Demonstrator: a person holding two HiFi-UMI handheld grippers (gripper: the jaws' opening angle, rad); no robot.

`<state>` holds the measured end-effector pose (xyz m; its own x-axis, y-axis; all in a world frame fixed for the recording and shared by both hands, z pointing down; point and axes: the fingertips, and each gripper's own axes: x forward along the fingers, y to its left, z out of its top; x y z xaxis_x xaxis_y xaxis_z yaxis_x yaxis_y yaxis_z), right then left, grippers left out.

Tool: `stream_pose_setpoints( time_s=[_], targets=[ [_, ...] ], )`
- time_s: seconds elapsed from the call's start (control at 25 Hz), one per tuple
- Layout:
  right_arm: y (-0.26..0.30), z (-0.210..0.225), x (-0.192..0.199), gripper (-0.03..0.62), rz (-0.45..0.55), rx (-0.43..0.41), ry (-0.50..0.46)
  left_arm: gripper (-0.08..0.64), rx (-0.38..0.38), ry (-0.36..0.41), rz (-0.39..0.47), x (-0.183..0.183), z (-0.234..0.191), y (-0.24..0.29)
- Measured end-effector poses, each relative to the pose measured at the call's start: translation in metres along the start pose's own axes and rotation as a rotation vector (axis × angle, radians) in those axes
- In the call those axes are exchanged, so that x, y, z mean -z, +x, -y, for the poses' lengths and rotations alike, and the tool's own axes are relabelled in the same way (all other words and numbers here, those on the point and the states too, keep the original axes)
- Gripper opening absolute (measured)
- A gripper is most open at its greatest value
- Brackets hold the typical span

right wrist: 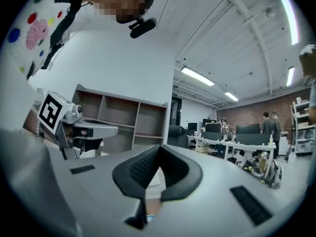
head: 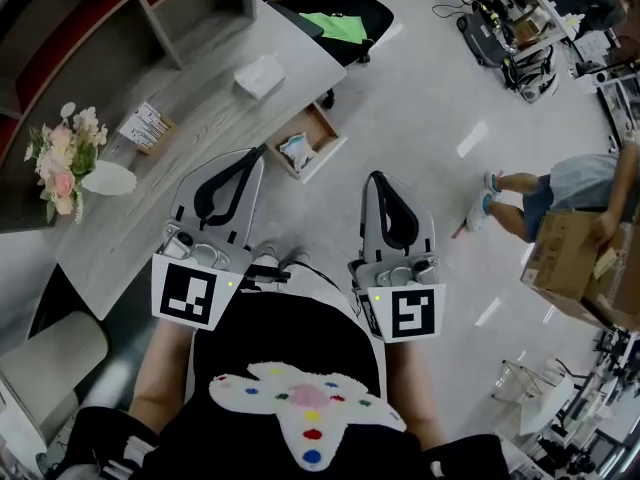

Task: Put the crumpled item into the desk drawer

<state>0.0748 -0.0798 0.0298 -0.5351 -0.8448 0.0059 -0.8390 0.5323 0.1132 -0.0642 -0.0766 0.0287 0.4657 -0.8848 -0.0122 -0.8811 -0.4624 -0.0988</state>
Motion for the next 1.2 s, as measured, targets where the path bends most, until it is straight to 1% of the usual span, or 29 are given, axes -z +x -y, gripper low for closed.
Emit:
stream_pose_setpoints(
  time_s=[0.08,0.44,0.6,0.8,0.96,1.08,1.2],
  targets=[
    [0.001,-0.001,0.0,0.005,-0.004,-0.001,0.011,0.012,0.005,-0.008,0.002,0.0,0.0,0.0],
    [0.005,-0.004,-0.002,0.005,0.007,-0.01,-0.006,0.012,0.016,-0.016,-0.003,0.004,0.003,0.002],
    [0.006,-0.007,-0.001,0.005,0.0,-0.015,0.016,0.012,0.02,-0.019,-0.004,0.006,0.004,0.003],
    [0.007,-0.005,-0.002,0.005,-0.008,-0.008,0.015,0.012,0.031,-0.021,-0.011,0.007,0.006,0.005],
    [0.007,0.0,-0.004,0.005,0.007,-0.003,-0.042,0.012,0.033,-0.022,-0.011,0.008,0.007,0.005],
    [0.006,-0.001,-0.002,0.005,-0.004,-0.005,-0.016,0.012,0.033,-0.021,-0.013,0.01,0.008,0.004],
    [0.007,0.001,-0.003,0.005,0.004,-0.002,-0.046,0.012,0.033,-0.019,-0.013,0.011,0.008,0.005]
  ],
)
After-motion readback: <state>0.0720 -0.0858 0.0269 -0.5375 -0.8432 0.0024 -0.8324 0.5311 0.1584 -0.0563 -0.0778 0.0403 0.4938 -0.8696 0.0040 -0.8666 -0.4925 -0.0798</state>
